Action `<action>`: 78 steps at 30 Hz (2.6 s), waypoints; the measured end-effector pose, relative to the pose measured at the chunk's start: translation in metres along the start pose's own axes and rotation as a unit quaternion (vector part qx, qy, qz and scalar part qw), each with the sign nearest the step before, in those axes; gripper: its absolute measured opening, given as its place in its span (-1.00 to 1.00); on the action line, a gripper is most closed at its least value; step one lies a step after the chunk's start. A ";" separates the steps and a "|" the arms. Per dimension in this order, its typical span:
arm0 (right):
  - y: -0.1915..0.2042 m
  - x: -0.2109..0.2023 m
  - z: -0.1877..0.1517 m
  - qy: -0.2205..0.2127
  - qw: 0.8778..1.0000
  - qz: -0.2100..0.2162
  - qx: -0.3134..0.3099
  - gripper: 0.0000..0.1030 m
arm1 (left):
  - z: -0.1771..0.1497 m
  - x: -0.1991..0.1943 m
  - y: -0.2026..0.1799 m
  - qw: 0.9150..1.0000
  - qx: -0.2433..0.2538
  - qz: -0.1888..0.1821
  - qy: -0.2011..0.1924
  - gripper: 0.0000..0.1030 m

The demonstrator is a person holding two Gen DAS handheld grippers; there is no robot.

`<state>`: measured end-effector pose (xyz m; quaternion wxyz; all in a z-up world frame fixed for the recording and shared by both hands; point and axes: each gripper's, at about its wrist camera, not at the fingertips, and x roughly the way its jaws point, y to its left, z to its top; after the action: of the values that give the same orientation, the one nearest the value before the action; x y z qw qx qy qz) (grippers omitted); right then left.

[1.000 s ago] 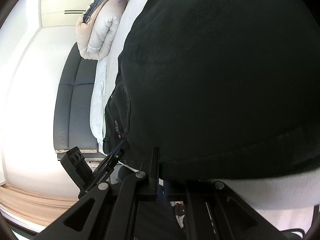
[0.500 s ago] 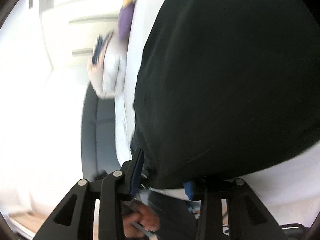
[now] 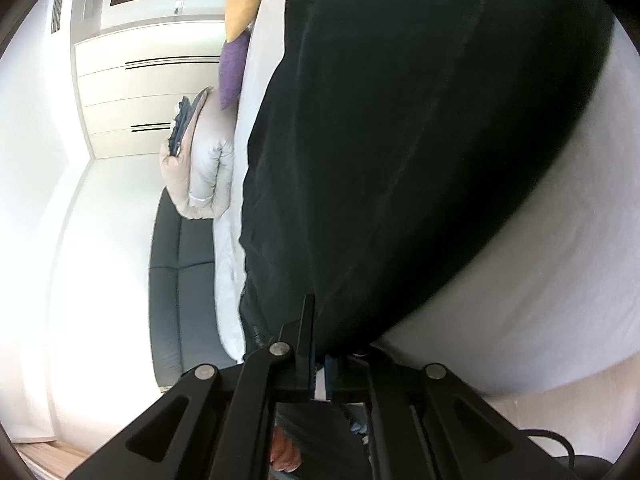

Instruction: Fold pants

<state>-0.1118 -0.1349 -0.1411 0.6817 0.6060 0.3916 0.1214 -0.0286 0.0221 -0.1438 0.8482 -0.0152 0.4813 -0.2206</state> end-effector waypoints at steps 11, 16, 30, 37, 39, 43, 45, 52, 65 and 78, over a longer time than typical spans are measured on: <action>-0.023 -0.047 0.021 -0.077 0.996 0.014 0.042 -1.00 | -0.003 0.004 -0.002 1.000 0.001 -0.002 -0.001 -0.74; -0.016 -0.050 0.020 -0.078 0.997 0.004 0.026 -0.89 | -0.002 -0.001 0.001 1.000 -0.005 -0.006 -0.004 -0.74; 0.100 -0.029 0.036 -0.049 0.979 -0.053 -0.190 -0.77 | 0.091 0.010 -0.030 0.998 0.015 -0.047 -0.039 -0.74; 0.056 0.059 0.075 0.026 0.993 -0.070 -0.090 -1.00 | 0.116 0.069 -0.043 0.999 0.043 -0.014 0.020 -0.74; 0.048 0.049 0.092 0.007 0.996 -0.055 -0.066 -1.00 | 0.110 0.078 -0.034 0.999 0.030 -0.022 0.023 -0.74; 0.042 0.015 0.138 -0.062 0.993 -0.080 -0.055 -1.00 | 0.108 0.084 -0.022 0.999 0.006 -0.046 0.012 -0.74; 0.034 -0.009 0.161 -0.103 0.991 -0.072 -0.037 -1.00 | 0.108 0.086 -0.023 0.999 0.010 -0.043 0.010 -0.74; 0.023 -0.099 0.208 -0.266 0.956 -0.117 -0.037 -1.00 | 0.094 0.081 -0.013 0.998 0.001 -0.059 -0.002 -0.74; 0.069 -0.017 0.086 -0.091 0.987 -0.051 -0.120 -0.91 | 0.099 0.077 -0.072 0.996 0.051 -0.072 -0.002 -0.74; -0.022 -0.128 0.159 -0.236 0.968 -0.075 -0.040 -1.00 | 0.078 0.085 -0.008 0.995 -0.018 -0.094 0.003 -0.74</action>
<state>-0.0951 -0.3387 -0.1183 0.7855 0.5589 0.2587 -0.0605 0.0700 -0.0324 -0.1688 0.8218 -0.0753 0.4842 -0.2909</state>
